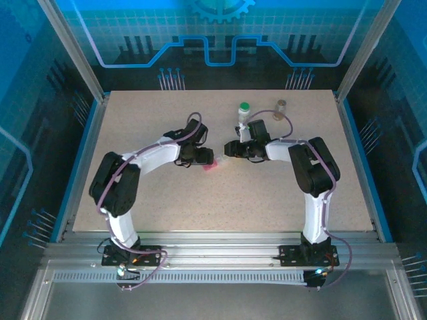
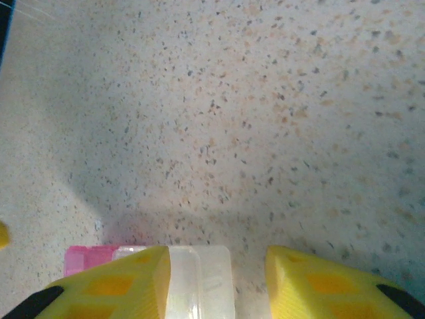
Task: Sort the pills into containers
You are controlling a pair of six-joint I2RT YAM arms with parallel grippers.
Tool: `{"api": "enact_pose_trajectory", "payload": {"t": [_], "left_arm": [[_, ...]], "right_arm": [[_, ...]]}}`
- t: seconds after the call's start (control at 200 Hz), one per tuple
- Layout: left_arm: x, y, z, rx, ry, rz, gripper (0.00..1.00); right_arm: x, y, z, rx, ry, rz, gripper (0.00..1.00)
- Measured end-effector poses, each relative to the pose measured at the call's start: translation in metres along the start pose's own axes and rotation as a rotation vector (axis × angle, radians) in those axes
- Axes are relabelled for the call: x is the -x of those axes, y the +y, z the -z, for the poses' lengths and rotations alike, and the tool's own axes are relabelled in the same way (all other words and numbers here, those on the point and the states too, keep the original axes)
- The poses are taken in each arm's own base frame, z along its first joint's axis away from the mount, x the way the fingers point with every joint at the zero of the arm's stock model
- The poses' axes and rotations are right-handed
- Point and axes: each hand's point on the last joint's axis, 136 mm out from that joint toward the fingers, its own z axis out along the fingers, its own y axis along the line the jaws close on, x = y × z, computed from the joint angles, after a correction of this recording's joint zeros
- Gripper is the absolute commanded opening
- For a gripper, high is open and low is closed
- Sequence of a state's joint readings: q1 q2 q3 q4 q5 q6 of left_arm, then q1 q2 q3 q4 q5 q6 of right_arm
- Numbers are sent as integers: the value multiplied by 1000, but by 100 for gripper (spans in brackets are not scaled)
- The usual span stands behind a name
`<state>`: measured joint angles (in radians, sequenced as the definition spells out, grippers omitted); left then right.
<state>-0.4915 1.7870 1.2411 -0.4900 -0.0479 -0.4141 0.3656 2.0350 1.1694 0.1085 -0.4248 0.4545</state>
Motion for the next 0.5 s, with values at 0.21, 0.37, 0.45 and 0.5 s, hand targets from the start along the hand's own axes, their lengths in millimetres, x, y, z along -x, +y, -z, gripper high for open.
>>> {"api": "enact_pose_trajectory", "payload": {"t": [0.21, 0.37, 0.45, 0.5], "left_arm": [[3, 6, 39, -77, -155, 44, 70], [-11, 22, 69, -120, -281, 43, 71], [-17, 27, 97, -144, -386, 0, 75], [-18, 31, 116, -156, -472, -23, 81]], "right_arm": [[5, 10, 31, -110, -14, 108, 45], [8, 30, 58, -159, -44, 209, 45], [8, 37, 77, -180, -77, 256, 46], [7, 41, 90, -192, -102, 285, 46]]}}
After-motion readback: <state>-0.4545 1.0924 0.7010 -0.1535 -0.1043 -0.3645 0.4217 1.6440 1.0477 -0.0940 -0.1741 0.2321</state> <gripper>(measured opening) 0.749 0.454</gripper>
